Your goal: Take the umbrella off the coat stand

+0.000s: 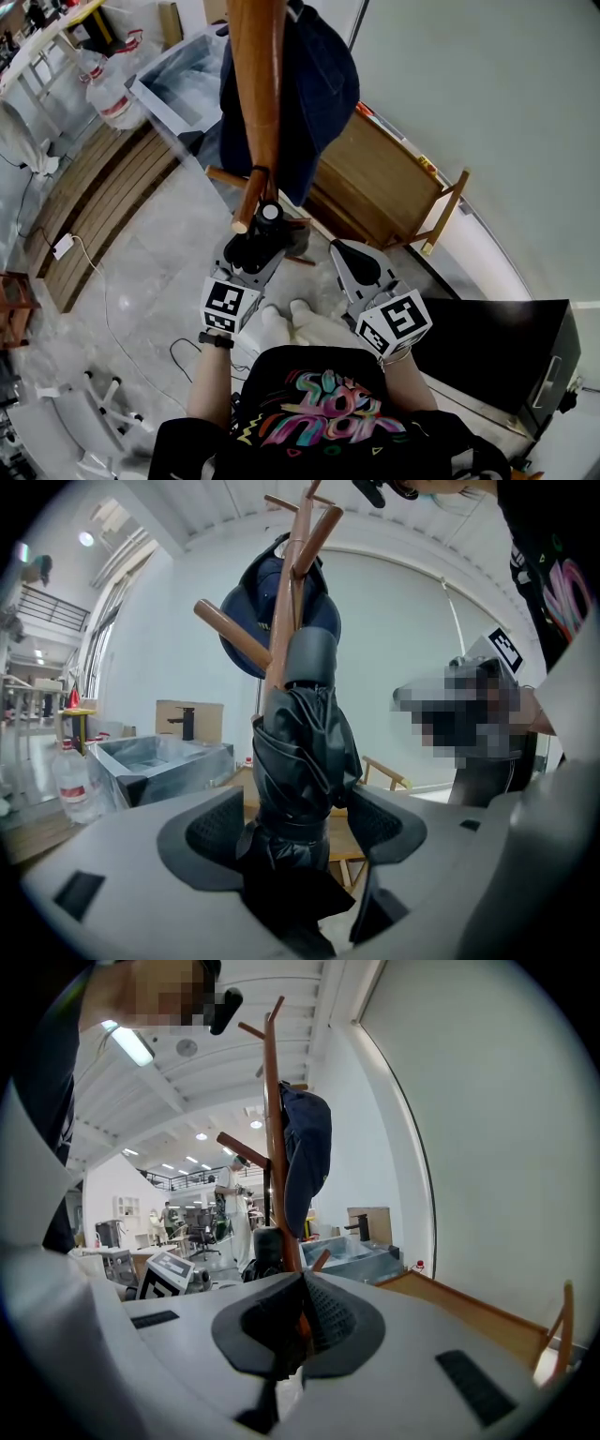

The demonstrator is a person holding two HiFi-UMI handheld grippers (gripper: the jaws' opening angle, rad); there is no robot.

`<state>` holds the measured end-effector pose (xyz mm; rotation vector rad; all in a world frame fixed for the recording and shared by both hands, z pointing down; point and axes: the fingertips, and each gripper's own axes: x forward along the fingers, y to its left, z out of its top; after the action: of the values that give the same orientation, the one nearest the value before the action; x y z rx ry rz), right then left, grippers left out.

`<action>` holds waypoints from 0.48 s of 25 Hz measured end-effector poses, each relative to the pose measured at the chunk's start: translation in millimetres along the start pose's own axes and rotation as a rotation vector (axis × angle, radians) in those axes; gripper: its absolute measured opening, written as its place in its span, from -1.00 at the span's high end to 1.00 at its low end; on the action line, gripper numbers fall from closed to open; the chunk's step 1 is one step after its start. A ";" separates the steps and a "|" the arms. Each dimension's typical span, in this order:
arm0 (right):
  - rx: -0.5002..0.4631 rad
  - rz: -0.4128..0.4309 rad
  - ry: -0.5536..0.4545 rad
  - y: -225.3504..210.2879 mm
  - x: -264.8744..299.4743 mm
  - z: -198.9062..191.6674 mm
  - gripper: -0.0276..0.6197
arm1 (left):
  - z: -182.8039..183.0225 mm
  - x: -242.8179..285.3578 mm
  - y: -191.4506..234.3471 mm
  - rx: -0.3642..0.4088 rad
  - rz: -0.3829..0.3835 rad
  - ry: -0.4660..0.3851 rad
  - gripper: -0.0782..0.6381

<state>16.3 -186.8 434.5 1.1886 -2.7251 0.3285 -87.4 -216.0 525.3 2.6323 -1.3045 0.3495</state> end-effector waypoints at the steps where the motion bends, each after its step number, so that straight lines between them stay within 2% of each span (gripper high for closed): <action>1: 0.000 -0.001 -0.001 -0.3 -0.2 -0.4 0.86 | -0.9 2.1 0.1 0.004 -0.005 0.002 -0.11; 12: 0.012 -0.037 0.004 -5.4 -7.9 -2.6 0.86 | -0.8 13.4 -2.8 -0.001 -0.068 -0.017 -0.11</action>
<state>25.8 -184.2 436.0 1.2380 -2.6980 0.3434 -77.4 -224.2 529.8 2.6771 -1.2157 0.3167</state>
